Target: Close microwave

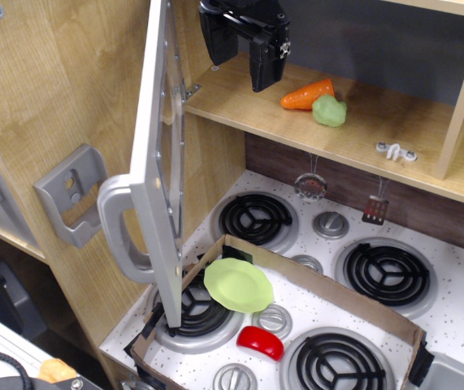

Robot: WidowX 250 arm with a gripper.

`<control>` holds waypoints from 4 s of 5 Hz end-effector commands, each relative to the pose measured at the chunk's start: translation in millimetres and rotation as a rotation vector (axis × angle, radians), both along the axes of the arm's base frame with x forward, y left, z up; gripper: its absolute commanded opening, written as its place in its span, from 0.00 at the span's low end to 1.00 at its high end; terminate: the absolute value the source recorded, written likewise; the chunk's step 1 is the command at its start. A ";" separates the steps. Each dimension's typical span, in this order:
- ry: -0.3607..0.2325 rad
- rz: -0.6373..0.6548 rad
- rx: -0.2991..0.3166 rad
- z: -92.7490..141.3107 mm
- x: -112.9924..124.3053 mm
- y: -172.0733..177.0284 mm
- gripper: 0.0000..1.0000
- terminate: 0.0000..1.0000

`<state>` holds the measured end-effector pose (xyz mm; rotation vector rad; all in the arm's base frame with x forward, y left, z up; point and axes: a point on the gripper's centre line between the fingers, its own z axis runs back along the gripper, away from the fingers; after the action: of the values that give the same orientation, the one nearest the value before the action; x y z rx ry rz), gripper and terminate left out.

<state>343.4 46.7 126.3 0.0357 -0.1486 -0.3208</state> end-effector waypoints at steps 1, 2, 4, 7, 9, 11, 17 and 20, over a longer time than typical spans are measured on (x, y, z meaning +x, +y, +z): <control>0.000 0.000 0.000 0.0 0.0 0.0 1.00 0.00; -0.028 -0.014 0.051 16.5 1.1 3.5 1.00 0.00; -0.082 -0.011 0.093 64.1 -4.8 11.1 1.00 0.00; -0.079 0.076 0.146 102.0 -70.3 29.7 1.00 0.00; -0.003 0.131 0.141 89.5 -122.3 32.2 1.00 0.00; 0.038 0.197 0.201 75.3 -164.4 28.7 1.00 0.00; -0.052 0.045 0.178 5.4 -94.2 38.9 1.00 0.00; -0.121 -0.033 0.126 5.9 -40.1 1.6 1.00 0.00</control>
<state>300.4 50.2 116.2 0.1591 -0.2095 -0.3641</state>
